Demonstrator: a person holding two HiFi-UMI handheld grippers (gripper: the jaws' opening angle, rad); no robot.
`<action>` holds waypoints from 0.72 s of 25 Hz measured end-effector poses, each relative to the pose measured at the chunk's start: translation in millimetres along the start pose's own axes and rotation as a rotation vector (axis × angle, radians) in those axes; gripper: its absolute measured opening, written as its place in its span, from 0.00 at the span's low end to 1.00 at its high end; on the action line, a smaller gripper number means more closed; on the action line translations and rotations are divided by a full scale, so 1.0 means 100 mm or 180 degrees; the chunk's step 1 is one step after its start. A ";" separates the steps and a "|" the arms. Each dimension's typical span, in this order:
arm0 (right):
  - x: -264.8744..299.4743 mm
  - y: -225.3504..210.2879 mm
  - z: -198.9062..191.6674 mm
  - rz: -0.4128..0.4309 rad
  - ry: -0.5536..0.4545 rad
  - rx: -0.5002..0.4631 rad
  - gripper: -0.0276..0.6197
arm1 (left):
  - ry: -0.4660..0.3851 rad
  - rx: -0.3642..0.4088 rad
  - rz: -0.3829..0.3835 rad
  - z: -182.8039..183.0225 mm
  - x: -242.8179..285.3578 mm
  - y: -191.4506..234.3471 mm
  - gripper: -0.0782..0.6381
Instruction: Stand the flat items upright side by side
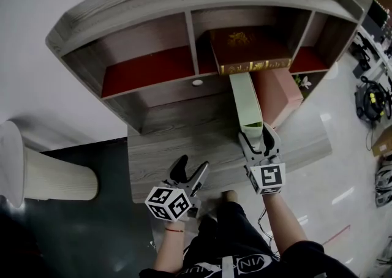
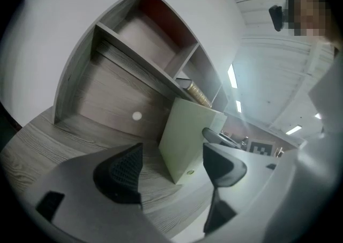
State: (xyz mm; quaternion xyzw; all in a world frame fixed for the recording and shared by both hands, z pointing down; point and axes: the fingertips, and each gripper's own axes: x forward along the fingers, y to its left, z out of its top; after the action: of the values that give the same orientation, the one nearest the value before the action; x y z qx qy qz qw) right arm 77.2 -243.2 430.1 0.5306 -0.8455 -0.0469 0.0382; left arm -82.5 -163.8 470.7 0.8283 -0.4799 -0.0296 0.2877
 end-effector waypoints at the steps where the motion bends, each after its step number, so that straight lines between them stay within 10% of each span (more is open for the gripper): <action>1: -0.01 -0.03 0.00 -0.0002 -0.0010 0.0034 0.48 | 0.0003 0.0002 -0.0010 0.01 0.01 -0.01 0.59; 18: -0.22 -0.55 -0.12 -0.0179 0.0245 0.0115 0.51 | 0.0109 0.0032 -0.0233 -0.03 0.25 -0.30 0.59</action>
State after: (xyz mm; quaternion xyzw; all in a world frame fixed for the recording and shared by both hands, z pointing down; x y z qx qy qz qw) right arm 136.9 -247.4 434.9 0.5562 -0.8288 -0.0122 0.0598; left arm -44.8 -171.4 463.9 0.8472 -0.4444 -0.0235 0.2904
